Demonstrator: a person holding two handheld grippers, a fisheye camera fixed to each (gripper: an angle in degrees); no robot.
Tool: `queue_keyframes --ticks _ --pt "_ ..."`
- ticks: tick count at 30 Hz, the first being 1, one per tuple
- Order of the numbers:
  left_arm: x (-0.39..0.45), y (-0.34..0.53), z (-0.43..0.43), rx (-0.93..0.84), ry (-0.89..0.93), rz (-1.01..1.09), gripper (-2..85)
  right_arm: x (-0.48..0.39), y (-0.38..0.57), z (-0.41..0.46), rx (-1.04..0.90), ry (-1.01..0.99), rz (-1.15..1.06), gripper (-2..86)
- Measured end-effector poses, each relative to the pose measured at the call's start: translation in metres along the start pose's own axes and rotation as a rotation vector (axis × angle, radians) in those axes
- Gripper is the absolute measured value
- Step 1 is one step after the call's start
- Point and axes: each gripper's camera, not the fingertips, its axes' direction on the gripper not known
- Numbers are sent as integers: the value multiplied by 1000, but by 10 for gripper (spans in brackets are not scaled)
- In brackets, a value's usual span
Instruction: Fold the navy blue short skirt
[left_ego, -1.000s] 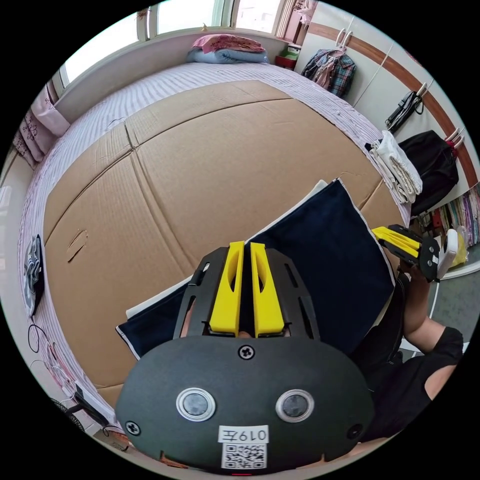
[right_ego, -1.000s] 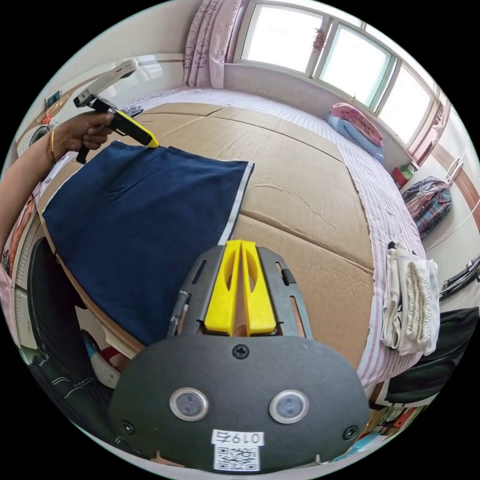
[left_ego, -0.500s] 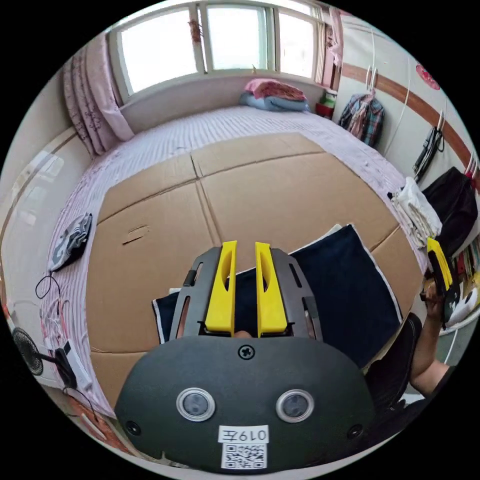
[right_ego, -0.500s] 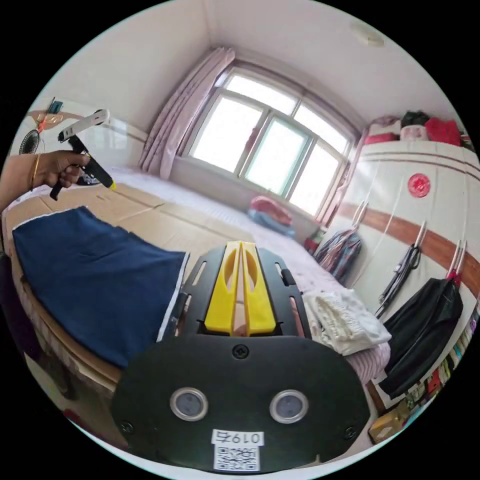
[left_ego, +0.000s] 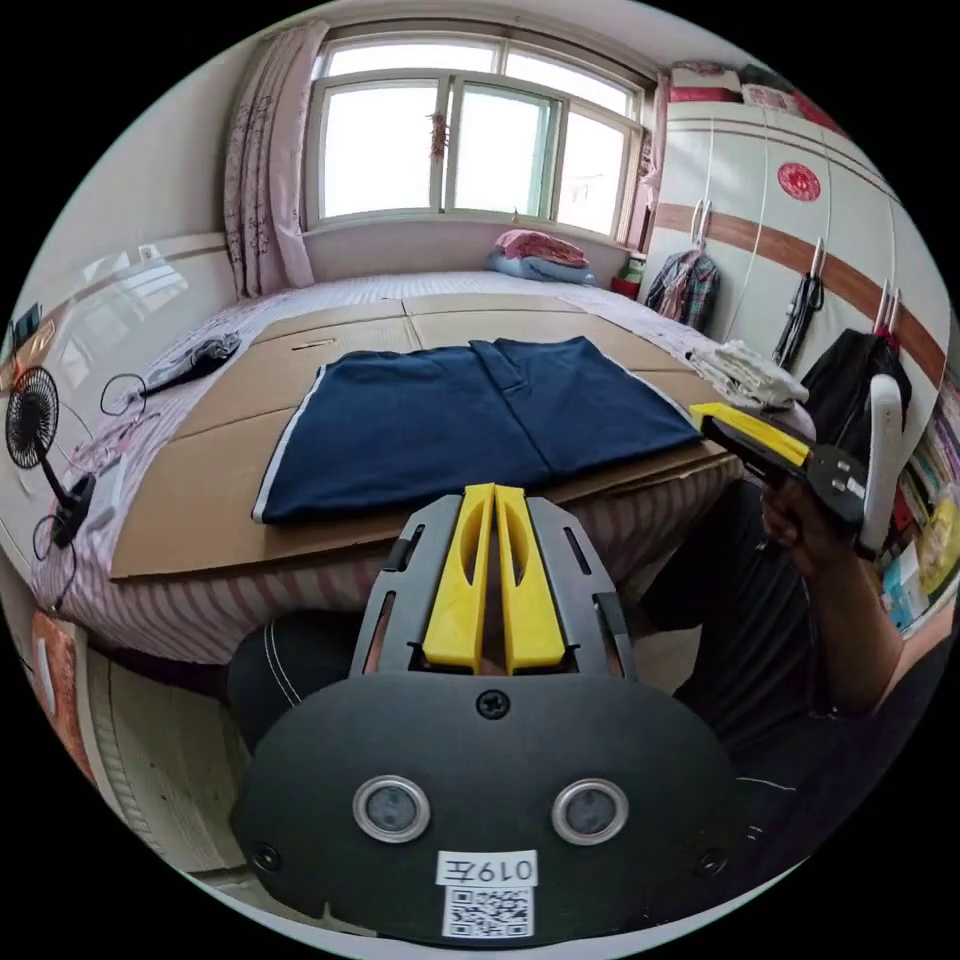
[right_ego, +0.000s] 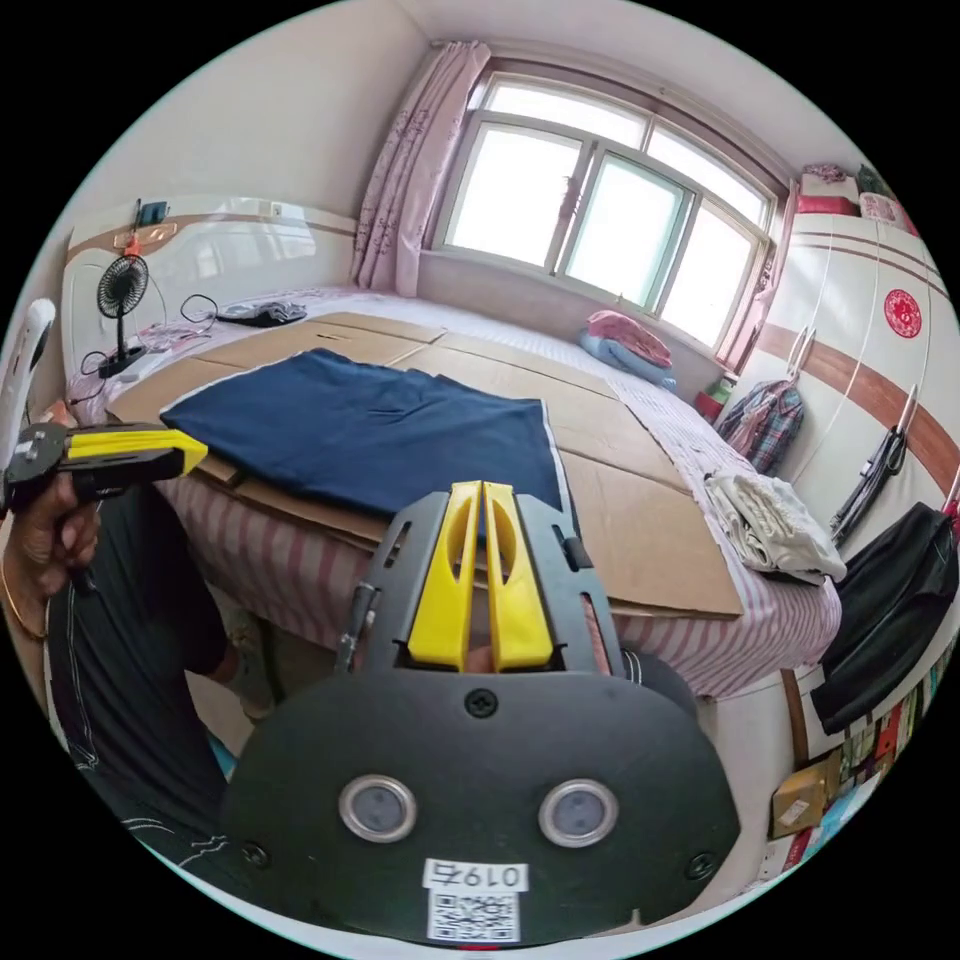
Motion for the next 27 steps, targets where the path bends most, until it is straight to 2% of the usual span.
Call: queue_keyframes --ticks 3,6,9,10,12,13,17,27 --pt "5 6 -25 43 -142 28 10 8 -4 16 -31 20 35 -9" --pt "-15 10 -43 96 -110 -28 10 20 -6 45 -82 41 87 -9" --pt "-37 12 -34 35 -131 -58 9 24 -6 85 -214 68 104 -9" --pt "-41 13 -29 3 -138 -66 9 21 -4 107 -335 89 70 -10" --pt "-56 19 -8 -160 -131 -92 9 13 0 112 -332 94 26 -10" --pt "-58 22 -7 -168 -118 -93 8 9 -1 114 -350 101 13 -9" --pt "-61 41 -23 -123 -102 -86 8 -10 -5 135 -357 143 -53 -10" --pt "-72 79 -47 -103 -78 -96 8 -35 4 168 -358 190 -13 -9"
